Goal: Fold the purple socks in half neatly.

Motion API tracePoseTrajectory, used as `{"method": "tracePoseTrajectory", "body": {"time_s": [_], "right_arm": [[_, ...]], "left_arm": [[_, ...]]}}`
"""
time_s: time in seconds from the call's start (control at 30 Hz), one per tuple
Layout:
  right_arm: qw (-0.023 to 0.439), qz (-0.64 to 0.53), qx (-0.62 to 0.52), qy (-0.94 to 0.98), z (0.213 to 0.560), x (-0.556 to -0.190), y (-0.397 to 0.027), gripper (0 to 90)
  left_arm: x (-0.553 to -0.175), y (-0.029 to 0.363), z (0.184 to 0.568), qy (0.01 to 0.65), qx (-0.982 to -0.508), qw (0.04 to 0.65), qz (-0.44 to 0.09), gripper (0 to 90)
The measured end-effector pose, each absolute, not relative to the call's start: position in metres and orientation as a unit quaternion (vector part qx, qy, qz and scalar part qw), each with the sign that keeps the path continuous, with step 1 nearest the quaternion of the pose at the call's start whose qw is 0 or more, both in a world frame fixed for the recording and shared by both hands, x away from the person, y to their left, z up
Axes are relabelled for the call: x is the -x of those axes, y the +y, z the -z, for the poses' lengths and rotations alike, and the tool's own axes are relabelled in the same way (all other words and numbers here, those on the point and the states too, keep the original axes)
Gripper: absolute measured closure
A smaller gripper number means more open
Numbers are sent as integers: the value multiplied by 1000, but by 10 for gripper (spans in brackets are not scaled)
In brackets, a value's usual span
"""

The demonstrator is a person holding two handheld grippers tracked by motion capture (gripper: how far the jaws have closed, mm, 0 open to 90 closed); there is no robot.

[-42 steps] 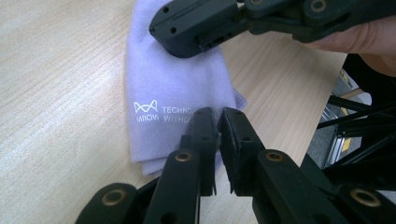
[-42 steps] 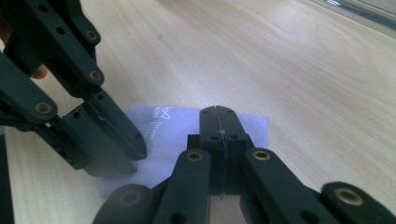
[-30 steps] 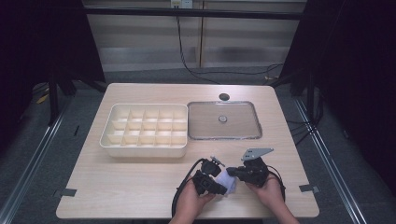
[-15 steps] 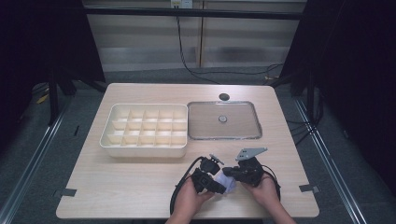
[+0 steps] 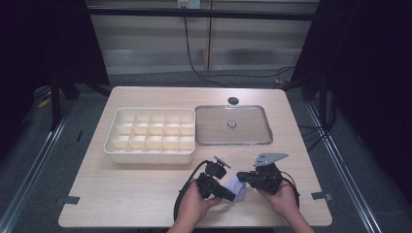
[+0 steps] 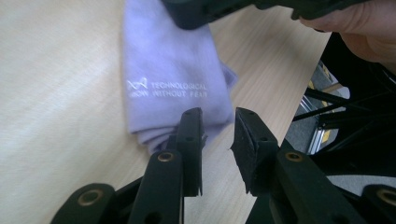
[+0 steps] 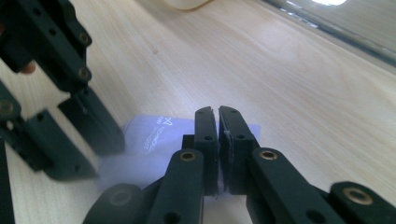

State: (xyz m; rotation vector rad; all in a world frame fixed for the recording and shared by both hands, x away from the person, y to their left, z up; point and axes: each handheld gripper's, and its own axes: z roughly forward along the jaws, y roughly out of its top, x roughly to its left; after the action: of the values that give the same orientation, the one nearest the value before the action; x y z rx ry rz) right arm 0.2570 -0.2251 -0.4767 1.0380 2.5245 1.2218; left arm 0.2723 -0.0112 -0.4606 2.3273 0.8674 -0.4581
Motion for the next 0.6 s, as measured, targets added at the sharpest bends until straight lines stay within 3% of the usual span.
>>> {"method": "tracePoseTrajectory", "body": {"time_s": [0.6], "right_arm": [[79, -405, -353, 839, 470, -247, -248, 852]], "left_arm": [[-305, -8, 454, 365, -869, 290, 166, 597]]}}
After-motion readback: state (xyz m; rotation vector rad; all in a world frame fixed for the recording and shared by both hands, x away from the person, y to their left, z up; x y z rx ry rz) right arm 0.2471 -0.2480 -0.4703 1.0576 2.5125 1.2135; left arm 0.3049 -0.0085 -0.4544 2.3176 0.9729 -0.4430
